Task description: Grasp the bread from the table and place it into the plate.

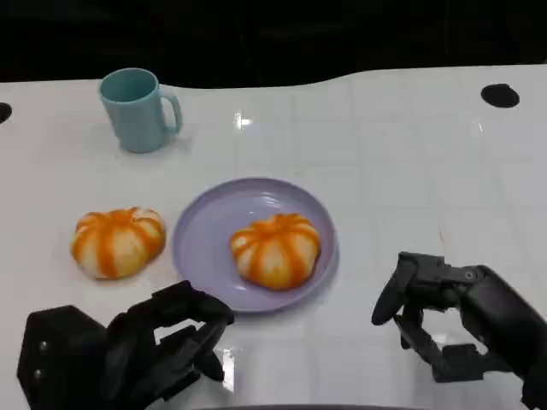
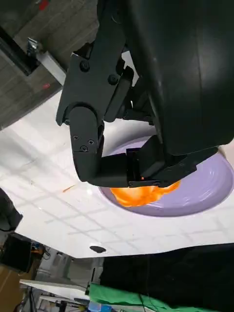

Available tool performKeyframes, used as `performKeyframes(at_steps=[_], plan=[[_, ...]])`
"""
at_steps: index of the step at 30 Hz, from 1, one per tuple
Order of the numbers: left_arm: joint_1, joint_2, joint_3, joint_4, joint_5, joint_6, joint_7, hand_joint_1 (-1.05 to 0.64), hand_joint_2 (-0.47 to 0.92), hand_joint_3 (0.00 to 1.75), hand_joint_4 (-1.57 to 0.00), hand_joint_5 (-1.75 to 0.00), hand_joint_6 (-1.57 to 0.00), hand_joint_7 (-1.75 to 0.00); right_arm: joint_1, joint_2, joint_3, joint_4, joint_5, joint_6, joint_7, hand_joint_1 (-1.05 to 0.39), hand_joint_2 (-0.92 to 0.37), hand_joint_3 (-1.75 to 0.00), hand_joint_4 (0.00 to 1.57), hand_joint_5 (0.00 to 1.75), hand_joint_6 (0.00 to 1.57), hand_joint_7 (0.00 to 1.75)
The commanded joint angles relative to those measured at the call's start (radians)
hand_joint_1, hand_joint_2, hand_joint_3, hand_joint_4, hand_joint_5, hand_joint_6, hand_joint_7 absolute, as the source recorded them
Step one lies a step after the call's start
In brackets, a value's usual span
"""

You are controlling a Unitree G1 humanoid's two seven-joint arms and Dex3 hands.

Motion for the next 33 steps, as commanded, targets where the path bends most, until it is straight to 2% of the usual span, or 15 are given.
performKeyframes(at_steps=[1, 5, 8, 11, 22, 33], plan=[[0.004, 0.013, 0.013, -0.022, -0.011, 0.013, 0.004, -0.46, 0.92, 0.42, -0.62, -1.74, -0.65, -1.25, 0.039, -0.027, -0.027, -0.048, -0.005, 0.042, -0.014, -0.21, -0.68, -0.93, 0.54, 1.74, 0.53, 1.45], [0.005, 0.015, 0.016, -0.026, -0.010, 0.013, 0.004, -0.44, 0.92, 0.44, -0.61, -1.75, -0.64, -1.26, 0.082, -0.045, -0.038, -0.067, -0.017, 0.038, -0.015, -0.22, -0.72, -0.85, 0.57, 1.74, 0.59, 1.34], [0.005, 0.016, 0.019, -0.029, -0.017, 0.019, 0.002, -0.45, 0.92, 0.44, -0.60, -1.75, -0.63, -1.28, 0.108, -0.054, -0.039, -0.083, -0.019, 0.047, -0.015, -0.25, -0.77, -0.78, 0.60, 1.66, 0.63, 1.29], [0.005, 0.018, 0.025, -0.030, -0.022, 0.026, -0.001, -0.45, 0.92, 0.43, -0.61, -1.75, -0.63, -1.29, 0.132, -0.042, -0.045, -0.092, -0.011, 0.060, -0.026, -0.27, -0.82, -0.68, 0.60, 1.72, 0.63, 1.27], [0.012, 0.026, 0.034, -0.036, -0.020, 0.019, -0.006, -0.43, 0.92, 0.44, -0.59, -1.75, -0.61, -1.29, 0.119, 0.013, -0.048, 0.016, -0.015, -0.033, -0.094, -0.29, -0.88, -0.59, 0.63, 1.75, 0.56, 1.47], [0.009, 0.032, 0.038, -0.020, -0.027, 0.003, -0.017, -0.42, 0.92, 0.46, -0.59, -1.75, -0.61, -1.29, 0.093, 0.013, -0.029, 0.074, -0.069, -0.110, -0.127, -0.29, -0.86, -0.58, 0.67, 1.75, 0.58, 1.46]])
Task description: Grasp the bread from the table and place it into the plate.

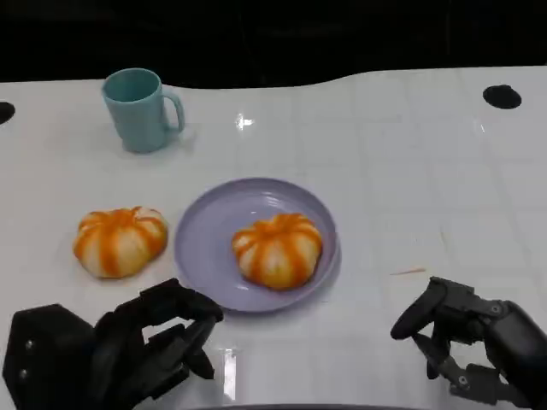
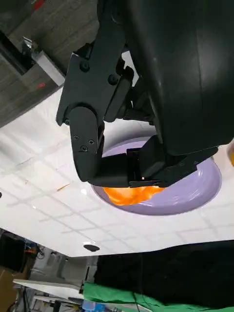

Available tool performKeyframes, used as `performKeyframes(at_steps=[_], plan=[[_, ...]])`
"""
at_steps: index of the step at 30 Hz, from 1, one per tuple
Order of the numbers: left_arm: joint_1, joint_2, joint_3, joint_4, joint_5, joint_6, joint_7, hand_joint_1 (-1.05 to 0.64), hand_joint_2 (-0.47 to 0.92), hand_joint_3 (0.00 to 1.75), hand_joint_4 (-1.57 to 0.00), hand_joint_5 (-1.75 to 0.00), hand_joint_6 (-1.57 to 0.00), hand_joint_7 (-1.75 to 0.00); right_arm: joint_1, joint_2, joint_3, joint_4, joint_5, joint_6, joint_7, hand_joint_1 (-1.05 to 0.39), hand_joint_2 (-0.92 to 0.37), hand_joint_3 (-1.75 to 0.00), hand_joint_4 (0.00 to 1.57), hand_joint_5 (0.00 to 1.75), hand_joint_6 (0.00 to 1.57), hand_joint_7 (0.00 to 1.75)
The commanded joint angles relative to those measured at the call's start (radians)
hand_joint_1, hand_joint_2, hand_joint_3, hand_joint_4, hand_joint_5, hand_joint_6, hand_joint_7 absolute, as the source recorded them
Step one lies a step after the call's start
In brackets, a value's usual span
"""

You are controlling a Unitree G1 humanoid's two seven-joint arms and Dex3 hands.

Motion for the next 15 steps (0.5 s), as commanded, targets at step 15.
performKeyframes(at_steps=[15], plan=[[-0.012, 0.023, 0.008, 0.031, -0.011, -0.034, -0.011, -0.41, 0.92, 0.45, -0.61, -1.75, -0.62, -1.30, -0.034, 0.003, 0.000, 0.080, -0.009, -0.088, -0.020, -0.27, -0.79, -0.69, 0.72, 1.75, 0.62, 1.44]])
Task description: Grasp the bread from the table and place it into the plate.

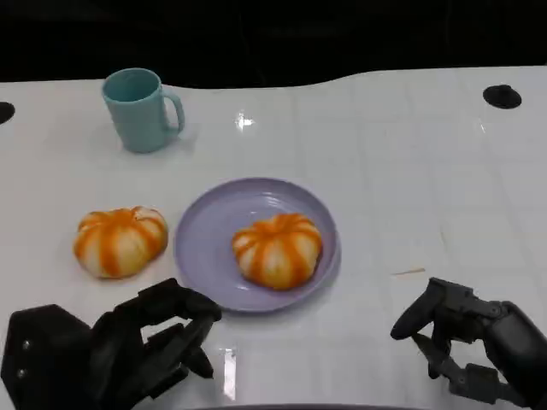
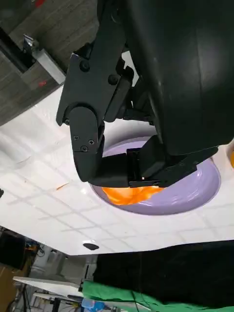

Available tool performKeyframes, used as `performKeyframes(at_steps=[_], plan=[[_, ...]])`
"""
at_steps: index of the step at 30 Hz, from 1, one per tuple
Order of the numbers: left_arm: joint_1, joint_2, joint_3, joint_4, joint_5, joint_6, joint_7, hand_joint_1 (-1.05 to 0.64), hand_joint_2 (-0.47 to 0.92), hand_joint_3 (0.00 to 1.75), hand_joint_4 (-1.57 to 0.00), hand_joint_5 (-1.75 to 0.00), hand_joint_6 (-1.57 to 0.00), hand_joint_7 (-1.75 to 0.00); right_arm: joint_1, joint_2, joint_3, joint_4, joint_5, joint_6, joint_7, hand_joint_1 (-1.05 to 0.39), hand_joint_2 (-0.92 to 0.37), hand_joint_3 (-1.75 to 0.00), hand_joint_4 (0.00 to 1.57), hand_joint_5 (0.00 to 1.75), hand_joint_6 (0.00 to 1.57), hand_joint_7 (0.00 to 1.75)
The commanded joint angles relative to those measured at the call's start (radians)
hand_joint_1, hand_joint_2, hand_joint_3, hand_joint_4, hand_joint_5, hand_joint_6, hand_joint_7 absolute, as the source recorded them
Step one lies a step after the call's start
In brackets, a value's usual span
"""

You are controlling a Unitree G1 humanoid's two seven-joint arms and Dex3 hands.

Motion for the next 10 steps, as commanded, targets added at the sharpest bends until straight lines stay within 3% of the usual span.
performKeyframes(at_steps=[1, 10], plan=[[-0.007, 0.020, 0.007, 0.012, 0.001, -0.016, -0.011, -0.41, 0.92, 0.46, -0.61, -1.75, -0.62, -1.30, -0.013, 0.002, -0.001, 0.015, 0.004, -0.027, -0.007, -0.27, -0.78, -0.69, 0.72, 1.75, 0.62, 1.44], [-0.011, 0.020, 0.011, 0.020, -0.004, -0.017, -0.011, -0.41, 0.92, 0.46, -0.61, -1.75, -0.63, -1.30, -0.020, 0.000, 0.000, 0.025, -0.009, -0.039, -0.011, -0.26, -0.76, -0.72, 0.72, 1.75, 0.61, 1.45]])
